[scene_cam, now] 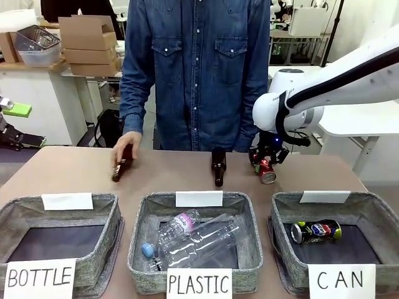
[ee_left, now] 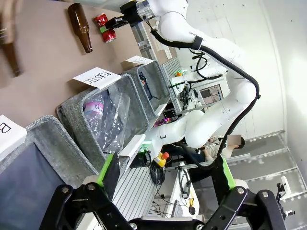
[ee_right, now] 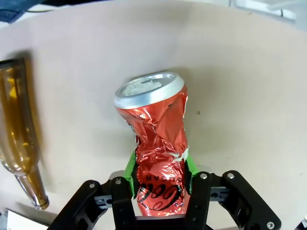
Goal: Sort the can waste into the basket.
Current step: Pick up the can waste from the table and place it in the right Fabric basket.
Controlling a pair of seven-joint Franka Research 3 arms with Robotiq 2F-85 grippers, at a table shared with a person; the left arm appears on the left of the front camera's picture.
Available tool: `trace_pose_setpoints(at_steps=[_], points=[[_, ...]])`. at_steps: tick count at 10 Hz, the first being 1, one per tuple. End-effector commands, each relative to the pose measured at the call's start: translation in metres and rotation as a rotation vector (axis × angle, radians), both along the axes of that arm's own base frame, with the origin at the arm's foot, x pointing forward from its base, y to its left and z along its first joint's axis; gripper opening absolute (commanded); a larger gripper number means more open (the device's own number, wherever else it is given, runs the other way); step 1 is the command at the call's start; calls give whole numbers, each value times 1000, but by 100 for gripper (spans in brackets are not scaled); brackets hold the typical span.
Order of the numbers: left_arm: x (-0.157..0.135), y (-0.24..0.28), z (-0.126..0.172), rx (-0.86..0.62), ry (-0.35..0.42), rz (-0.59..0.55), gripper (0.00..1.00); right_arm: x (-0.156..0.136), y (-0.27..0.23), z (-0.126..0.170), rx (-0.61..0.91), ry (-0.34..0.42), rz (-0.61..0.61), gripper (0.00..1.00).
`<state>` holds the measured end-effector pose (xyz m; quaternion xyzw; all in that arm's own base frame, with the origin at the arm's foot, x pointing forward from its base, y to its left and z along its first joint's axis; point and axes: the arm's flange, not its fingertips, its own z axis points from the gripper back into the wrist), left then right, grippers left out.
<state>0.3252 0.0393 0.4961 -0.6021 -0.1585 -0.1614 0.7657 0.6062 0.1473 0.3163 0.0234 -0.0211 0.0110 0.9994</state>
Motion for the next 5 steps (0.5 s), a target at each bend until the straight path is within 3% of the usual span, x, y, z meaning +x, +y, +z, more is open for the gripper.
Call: trace_pose_setpoints(at_steps=[1,4,5], points=[[-4,1,2,7,2,-10,100,0,-1,5,-14,14,11,32],[-4,1,2,7,2,-10,100,-3,-5,12,1,17,15,32],[-4,1,2,7,2,-10,100,-18,-14,36,21,14,35,32]])
